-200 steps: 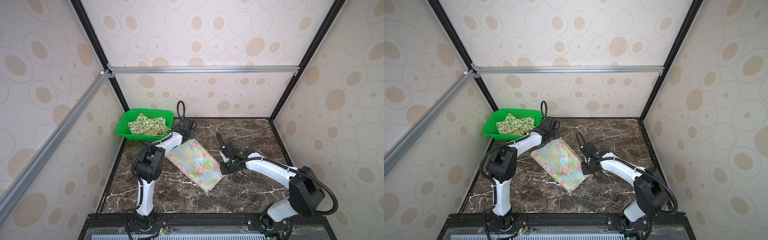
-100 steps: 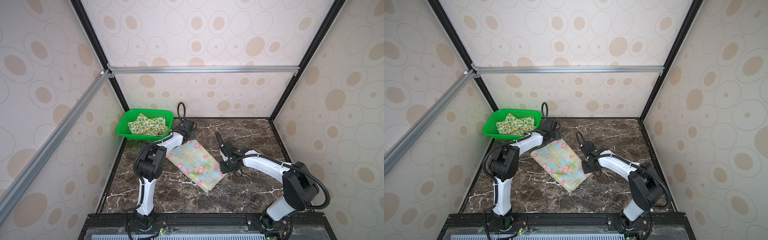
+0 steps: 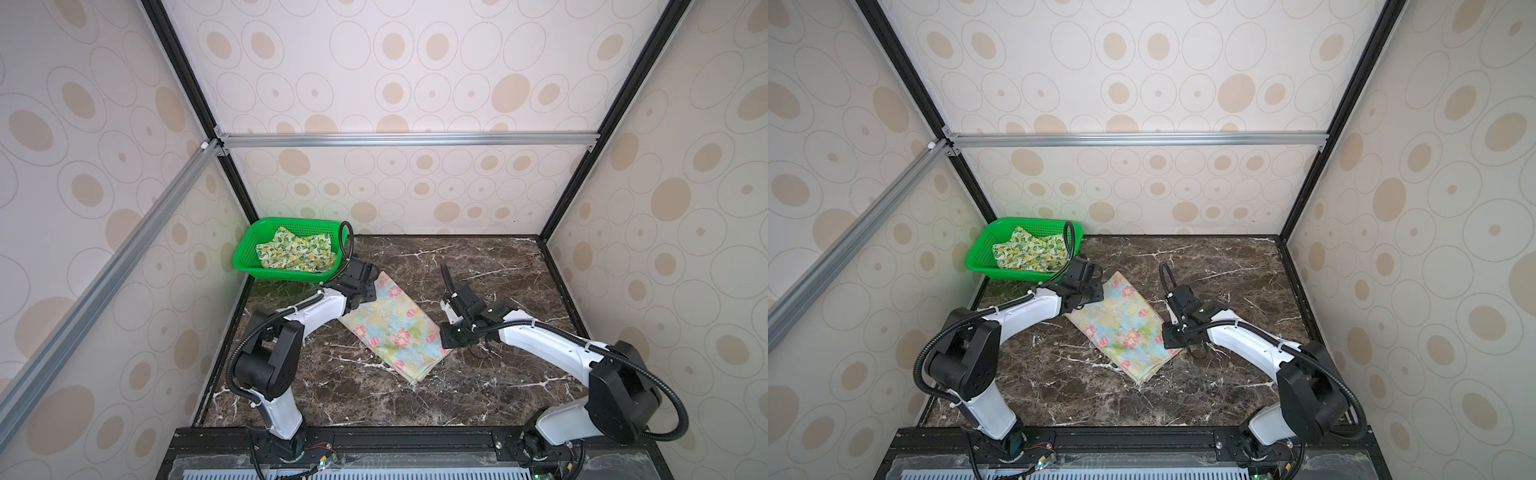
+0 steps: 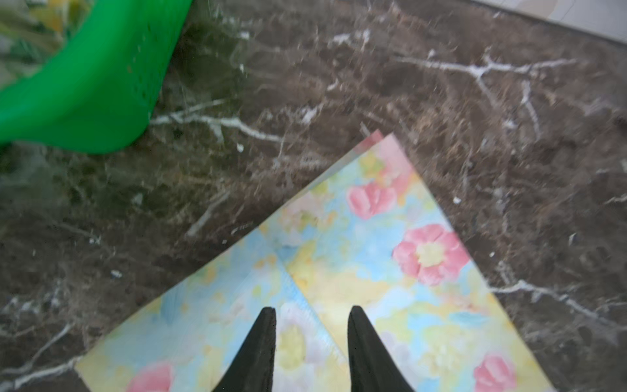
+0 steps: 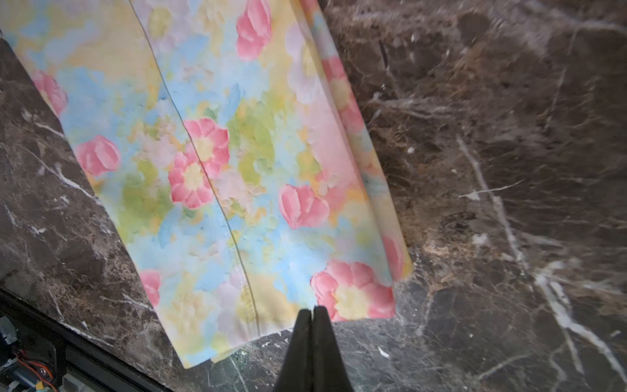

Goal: Fold and stack skirts
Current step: Rotate the skirt at the center of the table.

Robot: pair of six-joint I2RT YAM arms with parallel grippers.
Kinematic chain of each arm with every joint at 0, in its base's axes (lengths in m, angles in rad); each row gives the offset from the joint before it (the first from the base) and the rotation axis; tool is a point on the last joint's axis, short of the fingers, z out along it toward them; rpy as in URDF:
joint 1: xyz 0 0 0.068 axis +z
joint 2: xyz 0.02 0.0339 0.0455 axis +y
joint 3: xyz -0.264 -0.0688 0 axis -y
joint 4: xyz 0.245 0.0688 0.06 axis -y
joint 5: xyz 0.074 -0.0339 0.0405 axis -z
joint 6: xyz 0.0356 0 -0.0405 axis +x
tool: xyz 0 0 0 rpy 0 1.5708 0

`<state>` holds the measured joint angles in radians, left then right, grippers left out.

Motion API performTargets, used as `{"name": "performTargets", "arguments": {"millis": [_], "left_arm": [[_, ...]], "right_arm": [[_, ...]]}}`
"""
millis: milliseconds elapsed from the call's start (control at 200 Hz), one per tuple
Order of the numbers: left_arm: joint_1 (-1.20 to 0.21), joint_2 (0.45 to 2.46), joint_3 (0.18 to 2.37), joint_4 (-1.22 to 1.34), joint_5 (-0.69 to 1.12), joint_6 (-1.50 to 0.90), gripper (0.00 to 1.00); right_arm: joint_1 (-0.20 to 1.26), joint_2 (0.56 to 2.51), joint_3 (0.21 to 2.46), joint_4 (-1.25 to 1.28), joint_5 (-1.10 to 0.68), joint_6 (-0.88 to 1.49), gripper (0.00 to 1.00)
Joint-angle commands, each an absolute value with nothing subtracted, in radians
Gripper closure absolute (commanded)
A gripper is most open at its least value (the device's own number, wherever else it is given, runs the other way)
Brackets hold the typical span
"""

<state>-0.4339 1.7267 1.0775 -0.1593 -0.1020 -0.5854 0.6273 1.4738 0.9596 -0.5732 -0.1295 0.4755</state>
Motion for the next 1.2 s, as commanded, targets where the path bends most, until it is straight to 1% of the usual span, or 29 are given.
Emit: {"name": "performTargets", "arguments": {"millis": [0,240,485,595,750,830,940,1075,1195], "left_arm": [[-0.436,1.701,1.023,-0.126,-0.094,-0.582,0.66],[-0.437,1.712,0.933,-0.105,-0.104,-0.58,0.69],[-0.447,1.672,0.844,-0.114,-0.102,-0.595,0.7],[-0.466,1.641,0.802,-0.123,-0.102,-0.609,0.7],[-0.529,1.584,0.743,-0.153,-0.09,-0.675,0.7],[-0.574,1.542,0.71,-0.165,-0.07,-0.729,0.7],[-0.615,1.474,0.685,-0.189,-0.046,-0.781,0.7],[-0.618,1.398,0.722,-0.274,-0.104,-0.75,0.68],[-0.615,1.397,0.77,-0.323,-0.169,-0.688,0.66]], "right_arm": [[0.631,1.517,0.951,-0.508,-0.147,0.513,1.0],[0.602,1.627,0.959,-0.48,-0.091,0.498,1.0],[0.568,1.717,0.984,-0.504,-0.015,0.439,1.0],[0.556,1.747,1.012,-0.521,0.029,0.403,1.0],[0.529,1.796,1.083,-0.542,0.073,0.348,1.0],[0.529,1.776,1.11,-0.557,0.077,0.315,1.0],[0.536,1.696,1.135,-0.603,0.037,0.296,1.0],[0.567,1.591,1.121,-0.653,-0.019,0.325,1.0],[0.59,1.531,1.05,-0.629,-0.104,0.396,1.0]]}}
